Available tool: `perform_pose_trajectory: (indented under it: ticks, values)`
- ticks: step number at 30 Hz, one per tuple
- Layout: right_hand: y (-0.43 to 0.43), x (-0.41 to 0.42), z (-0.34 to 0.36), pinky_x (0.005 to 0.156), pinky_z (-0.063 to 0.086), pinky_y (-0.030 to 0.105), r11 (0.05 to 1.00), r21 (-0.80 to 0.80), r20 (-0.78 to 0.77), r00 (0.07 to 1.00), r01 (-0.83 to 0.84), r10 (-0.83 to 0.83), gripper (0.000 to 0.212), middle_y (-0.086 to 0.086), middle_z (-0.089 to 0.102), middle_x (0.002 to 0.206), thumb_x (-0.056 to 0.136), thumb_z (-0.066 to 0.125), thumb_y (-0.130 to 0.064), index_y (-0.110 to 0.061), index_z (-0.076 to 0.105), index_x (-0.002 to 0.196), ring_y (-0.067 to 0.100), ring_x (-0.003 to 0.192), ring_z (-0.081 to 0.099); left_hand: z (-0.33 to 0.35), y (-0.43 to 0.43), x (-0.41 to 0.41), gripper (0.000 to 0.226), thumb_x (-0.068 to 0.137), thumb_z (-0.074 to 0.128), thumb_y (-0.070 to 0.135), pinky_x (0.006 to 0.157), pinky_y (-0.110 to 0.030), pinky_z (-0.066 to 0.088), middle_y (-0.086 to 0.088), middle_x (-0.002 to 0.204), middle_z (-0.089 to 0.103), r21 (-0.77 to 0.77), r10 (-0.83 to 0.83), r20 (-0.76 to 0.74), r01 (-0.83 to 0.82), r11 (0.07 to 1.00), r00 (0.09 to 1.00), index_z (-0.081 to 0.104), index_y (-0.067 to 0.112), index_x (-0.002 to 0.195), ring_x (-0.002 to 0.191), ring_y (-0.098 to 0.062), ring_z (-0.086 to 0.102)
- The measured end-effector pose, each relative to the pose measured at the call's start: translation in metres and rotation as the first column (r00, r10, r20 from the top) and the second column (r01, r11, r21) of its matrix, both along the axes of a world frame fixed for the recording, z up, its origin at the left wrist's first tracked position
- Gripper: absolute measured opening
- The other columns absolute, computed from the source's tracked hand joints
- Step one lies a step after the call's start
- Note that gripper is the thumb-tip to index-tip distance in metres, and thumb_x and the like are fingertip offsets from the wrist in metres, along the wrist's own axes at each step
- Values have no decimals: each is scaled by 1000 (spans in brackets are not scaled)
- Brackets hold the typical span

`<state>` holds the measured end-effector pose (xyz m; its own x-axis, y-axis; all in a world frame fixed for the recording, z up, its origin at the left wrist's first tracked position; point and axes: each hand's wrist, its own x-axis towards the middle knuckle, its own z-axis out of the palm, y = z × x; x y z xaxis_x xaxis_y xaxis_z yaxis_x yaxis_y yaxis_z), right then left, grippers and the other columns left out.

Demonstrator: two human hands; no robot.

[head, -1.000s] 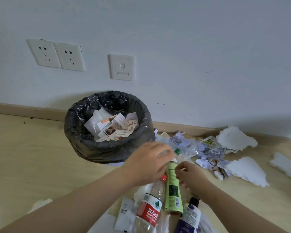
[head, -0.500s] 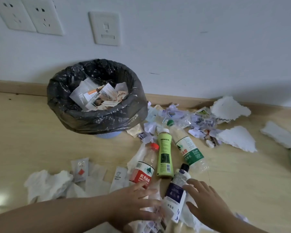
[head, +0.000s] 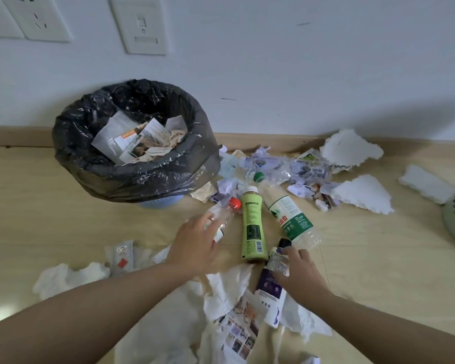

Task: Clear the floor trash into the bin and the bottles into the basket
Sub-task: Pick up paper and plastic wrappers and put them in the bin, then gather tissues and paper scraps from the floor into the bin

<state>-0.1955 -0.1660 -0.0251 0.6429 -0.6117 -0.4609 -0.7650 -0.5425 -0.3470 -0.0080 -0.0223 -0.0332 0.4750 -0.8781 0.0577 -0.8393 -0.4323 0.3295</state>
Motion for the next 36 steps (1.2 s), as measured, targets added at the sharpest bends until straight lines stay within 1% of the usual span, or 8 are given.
perform_pose_trajectory:
  ticks: [4,8,11,15,18,22,25,36]
  values:
    - [-1,10,-7,61,50,27,879,310,1,925,361,-380,69,7,37,115,85,61,-20,-21,21,141,23,87,55,-5,-16,-1,88,87,60,32,91,-35,45,-9,134,45,461,475,-365,-288,839,801,0,16,149,115,-29,53]
    - [14,18,-16,81,53,40,911,221,-50,937,349,-347,78,4,41,112,78,60,-36,-32,10,138,28,95,58,-15,-18,-12,96,71,77,32,78,-32,51,-13,127,49,570,558,-495,-236,787,666,14,9,139,106,-27,57]
    - [16,24,-16,78,53,39,857,282,-74,900,432,-429,83,9,49,111,77,62,-28,-29,8,141,28,93,60,-10,-17,-18,95,55,81,34,71,-32,56,-10,121,48,596,642,-615,-264,759,457,29,14,132,99,-24,57]
    - [0,30,-5,67,52,29,780,383,-71,857,496,-510,42,8,61,90,71,72,-15,-10,51,108,20,76,59,6,-11,-8,73,51,77,26,74,-35,58,-10,100,58,561,643,-702,-319,764,307,45,12,115,85,-23,63]
    - [-12,30,15,69,54,31,722,493,1,830,485,-558,27,7,66,81,71,73,-11,-13,57,93,21,74,64,31,-6,6,60,56,76,19,56,-24,50,-8,96,59,509,596,-720,-313,802,357,48,12,108,78,-19,60]
    - [-23,30,50,64,47,27,681,625,165,787,383,-594,21,5,68,87,76,73,-11,-12,60,94,17,77,63,68,-11,16,72,37,73,25,76,-37,57,-8,99,66,307,425,-800,-320,896,423,50,19,105,89,-24,66]
    - [-32,32,79,64,45,27,650,691,274,716,318,-642,18,6,68,88,80,70,-12,-12,60,95,19,76,62,92,-32,14,68,50,83,33,80,-37,55,-1,100,65,182,329,-831,-339,923,449,47,25,108,90,-17,66]
    - [-110,-24,157,63,47,22,743,523,501,555,418,-664,26,2,69,95,80,72,-21,-17,59,102,11,81,65,170,-154,-56,50,76,73,42,80,-37,53,-1,98,60,-38,133,-851,-312,949,508,44,17,109,89,-20,63]
